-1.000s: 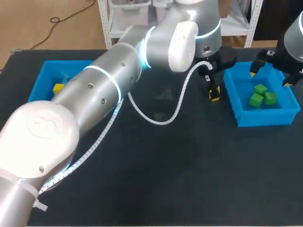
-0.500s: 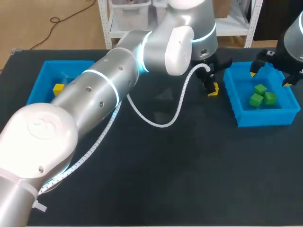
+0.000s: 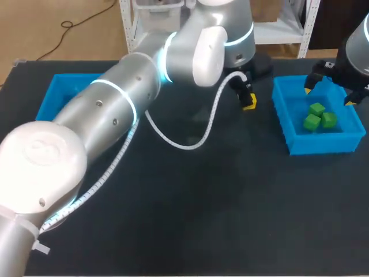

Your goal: Put the green cubes in the right bin and the yellow cubes in the left bin.

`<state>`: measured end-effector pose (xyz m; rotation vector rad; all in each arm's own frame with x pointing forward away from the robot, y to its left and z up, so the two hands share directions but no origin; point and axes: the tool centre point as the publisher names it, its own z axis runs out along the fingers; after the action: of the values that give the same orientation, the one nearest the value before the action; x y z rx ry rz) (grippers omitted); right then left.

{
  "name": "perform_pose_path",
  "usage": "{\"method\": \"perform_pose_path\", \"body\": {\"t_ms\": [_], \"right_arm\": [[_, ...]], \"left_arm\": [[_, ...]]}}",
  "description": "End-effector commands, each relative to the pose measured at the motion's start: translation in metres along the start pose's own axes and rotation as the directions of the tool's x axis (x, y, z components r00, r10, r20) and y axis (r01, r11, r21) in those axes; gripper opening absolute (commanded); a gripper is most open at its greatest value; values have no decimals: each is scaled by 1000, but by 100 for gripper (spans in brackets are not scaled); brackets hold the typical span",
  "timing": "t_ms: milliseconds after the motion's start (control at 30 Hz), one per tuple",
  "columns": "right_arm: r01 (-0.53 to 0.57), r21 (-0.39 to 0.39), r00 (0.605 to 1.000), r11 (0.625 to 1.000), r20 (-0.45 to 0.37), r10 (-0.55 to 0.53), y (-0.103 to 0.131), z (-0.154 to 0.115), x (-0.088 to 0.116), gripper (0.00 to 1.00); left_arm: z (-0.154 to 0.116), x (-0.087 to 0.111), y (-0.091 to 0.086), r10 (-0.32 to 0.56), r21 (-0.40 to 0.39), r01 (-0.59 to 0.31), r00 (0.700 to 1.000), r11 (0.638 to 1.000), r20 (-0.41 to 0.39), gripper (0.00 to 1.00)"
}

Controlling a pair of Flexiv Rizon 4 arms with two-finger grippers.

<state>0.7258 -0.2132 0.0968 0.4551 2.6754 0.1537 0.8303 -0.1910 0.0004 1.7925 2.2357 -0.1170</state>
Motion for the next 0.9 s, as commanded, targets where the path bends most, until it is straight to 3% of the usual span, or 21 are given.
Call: {"method": "perform_pose_path", "body": {"t_ms": [33, 233, 500, 667, 900], "right_arm": [[-1, 0, 1000, 1000, 7, 1, -1, -1, 2, 100], [-1, 0, 1000, 1000, 7, 1, -1, -1, 2, 100], [-1, 0, 1000, 1000, 7, 1, -1, -1, 2, 100], [-1, 0, 1000, 1000, 7, 1, -1, -1, 2, 100], [-1, 0, 1000, 1000, 7, 1, -1, -1, 2, 100]], "left_arm": [[-42, 17, 6, -21, -14, 21, 999, 1000, -29, 0], [-103, 70, 15, -81, -54, 77, 994, 996, -79, 0], [-185, 167, 31, -261, -119, 256, 965, 959, -27, 0], [-220, 242, 46, -409, -185, 402, 913, 897, 0, 0], [-237, 331, 55, -590, -250, 576, 807, 778, 21, 0]]}}
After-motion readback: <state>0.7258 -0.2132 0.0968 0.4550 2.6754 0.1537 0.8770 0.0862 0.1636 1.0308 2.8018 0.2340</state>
